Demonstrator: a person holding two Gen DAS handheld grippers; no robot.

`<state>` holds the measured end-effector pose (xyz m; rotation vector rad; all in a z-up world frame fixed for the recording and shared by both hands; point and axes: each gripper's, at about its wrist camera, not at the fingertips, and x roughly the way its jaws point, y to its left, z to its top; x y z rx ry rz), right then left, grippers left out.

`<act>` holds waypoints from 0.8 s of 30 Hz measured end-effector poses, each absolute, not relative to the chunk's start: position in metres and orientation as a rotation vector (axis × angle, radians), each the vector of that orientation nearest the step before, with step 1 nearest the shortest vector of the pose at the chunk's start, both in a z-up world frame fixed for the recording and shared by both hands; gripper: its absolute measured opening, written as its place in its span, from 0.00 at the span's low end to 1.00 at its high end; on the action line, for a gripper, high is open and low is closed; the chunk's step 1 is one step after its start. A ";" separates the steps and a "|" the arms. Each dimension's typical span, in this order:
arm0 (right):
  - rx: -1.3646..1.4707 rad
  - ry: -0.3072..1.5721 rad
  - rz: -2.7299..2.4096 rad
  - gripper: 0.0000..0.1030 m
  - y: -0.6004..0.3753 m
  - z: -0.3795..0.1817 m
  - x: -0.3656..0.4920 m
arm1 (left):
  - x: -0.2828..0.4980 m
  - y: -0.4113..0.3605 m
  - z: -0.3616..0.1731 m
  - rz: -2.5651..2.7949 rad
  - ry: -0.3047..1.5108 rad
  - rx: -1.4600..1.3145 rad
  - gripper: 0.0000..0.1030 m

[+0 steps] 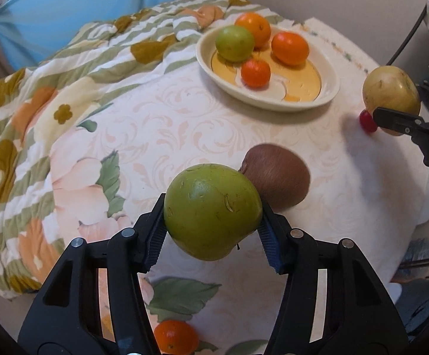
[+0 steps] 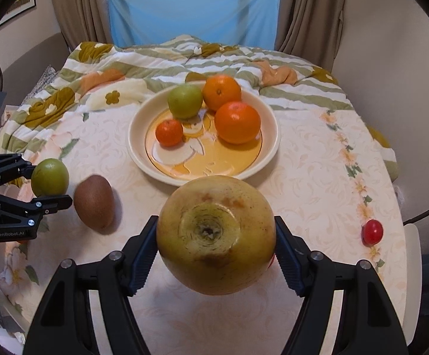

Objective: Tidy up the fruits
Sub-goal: 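Carry the green apple into the bowl and open the left tool while the right tool carries the yellow apple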

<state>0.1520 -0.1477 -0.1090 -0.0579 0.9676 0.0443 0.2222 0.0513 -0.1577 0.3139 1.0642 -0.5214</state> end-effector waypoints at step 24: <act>-0.042 0.893 0.082 0.67 -0.207 -0.052 0.186 | 0.273 -0.060 -0.108 -0.529 1.011 0.135 0.61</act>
